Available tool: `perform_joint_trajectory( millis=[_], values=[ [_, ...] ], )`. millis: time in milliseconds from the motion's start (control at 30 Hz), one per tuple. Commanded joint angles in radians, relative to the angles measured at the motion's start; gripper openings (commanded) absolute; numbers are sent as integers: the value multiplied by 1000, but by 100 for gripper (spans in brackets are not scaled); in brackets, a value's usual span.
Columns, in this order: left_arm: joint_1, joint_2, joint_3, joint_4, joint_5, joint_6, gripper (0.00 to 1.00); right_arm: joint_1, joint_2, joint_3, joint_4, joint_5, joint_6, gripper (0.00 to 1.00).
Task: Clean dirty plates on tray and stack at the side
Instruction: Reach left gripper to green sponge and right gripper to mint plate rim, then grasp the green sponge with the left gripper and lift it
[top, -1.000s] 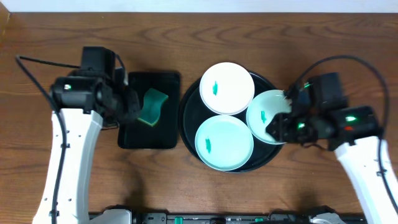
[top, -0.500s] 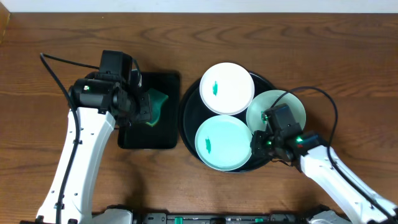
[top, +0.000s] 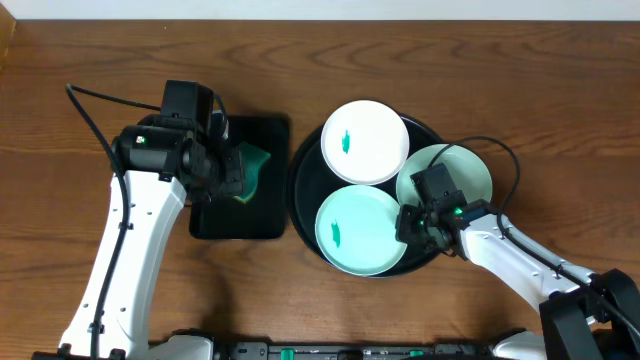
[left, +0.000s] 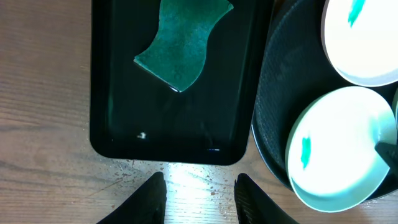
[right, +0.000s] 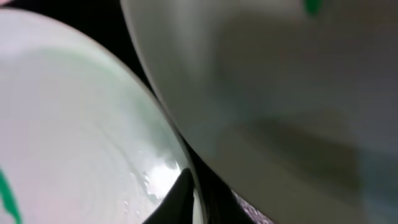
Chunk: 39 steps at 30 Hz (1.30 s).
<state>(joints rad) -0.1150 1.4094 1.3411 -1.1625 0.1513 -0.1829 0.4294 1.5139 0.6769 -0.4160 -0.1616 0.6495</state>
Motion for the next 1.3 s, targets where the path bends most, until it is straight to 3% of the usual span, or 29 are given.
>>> perform_joint_trajectory(
  millis=[0,200,367,667,1033,1267],
  values=[
    [-3,10,-9,-1,-6,2,38,7,0,2,15,-15,9,1],
    [-3,10,-9,2,-32,2,38,7,-24,34,-23,-19,16,1],
    [-3,10,-11,2,-32,2,38,13,-37,36,-59,-12,137,1],
    [-3,40,-14,28,-67,8,38,24,-37,35,-68,-3,93,1],
    [-2,239,-14,288,-100,200,40,24,-37,35,-71,0,74,2],
    [-2,380,-14,314,-115,235,40,24,-37,35,-70,16,74,2]
  ],
)
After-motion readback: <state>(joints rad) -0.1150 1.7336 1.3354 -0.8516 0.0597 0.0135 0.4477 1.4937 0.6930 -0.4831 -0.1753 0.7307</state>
